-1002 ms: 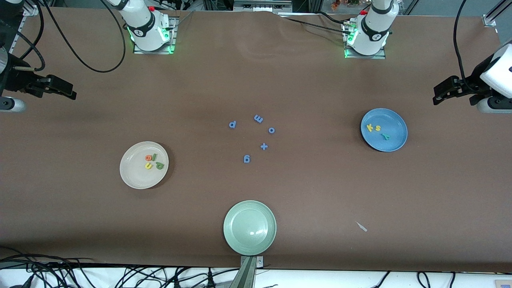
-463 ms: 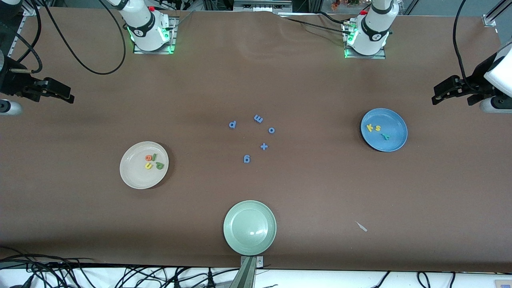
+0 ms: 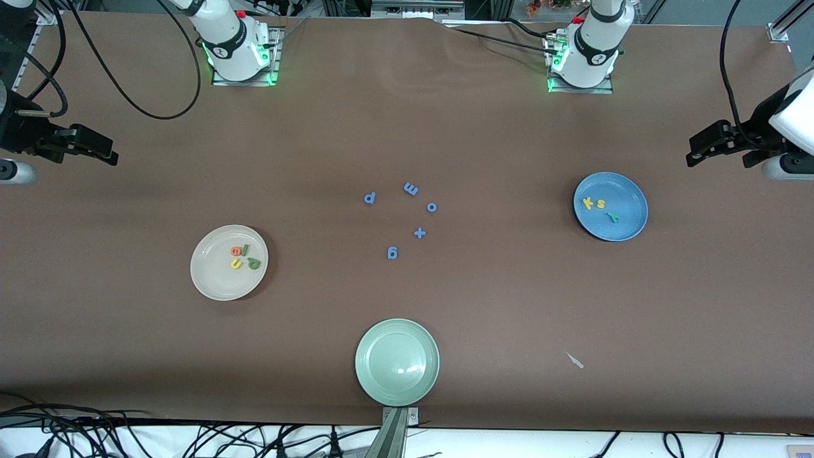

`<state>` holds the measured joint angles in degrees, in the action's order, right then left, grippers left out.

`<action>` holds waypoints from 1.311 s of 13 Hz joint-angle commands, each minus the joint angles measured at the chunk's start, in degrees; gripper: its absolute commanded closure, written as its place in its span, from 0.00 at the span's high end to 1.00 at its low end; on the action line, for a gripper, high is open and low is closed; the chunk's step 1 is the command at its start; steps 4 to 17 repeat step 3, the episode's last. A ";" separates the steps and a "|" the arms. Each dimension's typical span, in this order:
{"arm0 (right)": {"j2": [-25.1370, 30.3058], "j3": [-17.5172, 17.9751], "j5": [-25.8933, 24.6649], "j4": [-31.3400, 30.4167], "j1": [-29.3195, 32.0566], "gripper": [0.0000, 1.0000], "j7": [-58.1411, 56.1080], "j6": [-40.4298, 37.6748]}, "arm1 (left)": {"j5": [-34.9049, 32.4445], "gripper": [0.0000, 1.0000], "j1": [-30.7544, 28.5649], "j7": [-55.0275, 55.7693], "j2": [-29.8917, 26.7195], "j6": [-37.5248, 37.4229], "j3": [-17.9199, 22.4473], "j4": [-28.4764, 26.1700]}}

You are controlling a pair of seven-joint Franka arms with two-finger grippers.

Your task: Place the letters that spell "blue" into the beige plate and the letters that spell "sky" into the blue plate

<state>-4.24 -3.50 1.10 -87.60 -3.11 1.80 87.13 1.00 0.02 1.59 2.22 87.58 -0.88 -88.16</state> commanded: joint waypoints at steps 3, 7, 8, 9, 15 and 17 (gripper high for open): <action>-0.68 0.69 -0.66 1.55 0.83 1.00 -0.93 -0.56 | 0.58 1.00 -0.20 -1.15 0.86 -0.83 -0.17 1.85; -0.68 0.69 -0.66 1.55 0.83 1.00 -0.93 -0.56 | 0.58 1.00 -0.20 -1.15 0.86 -0.83 -0.17 1.85; -0.68 0.69 -0.66 1.55 0.83 1.00 -0.93 -0.56 | 0.58 1.00 -0.20 -1.15 0.86 -0.83 -0.17 1.85; -0.68 0.69 -0.66 1.55 0.83 1.00 -0.93 -0.56 | 0.58 1.00 -0.20 -1.15 0.86 -0.83 -0.17 1.85; -0.68 0.69 -0.66 1.55 0.83 1.00 -0.93 -0.56 | 0.58 1.00 -0.20 -1.15 0.86 -0.83 -0.17 1.85; -0.68 0.69 -0.66 1.55 0.83 1.00 -0.93 -0.56 | 0.58 1.00 -0.20 -1.15 0.86 -0.83 -0.17 1.85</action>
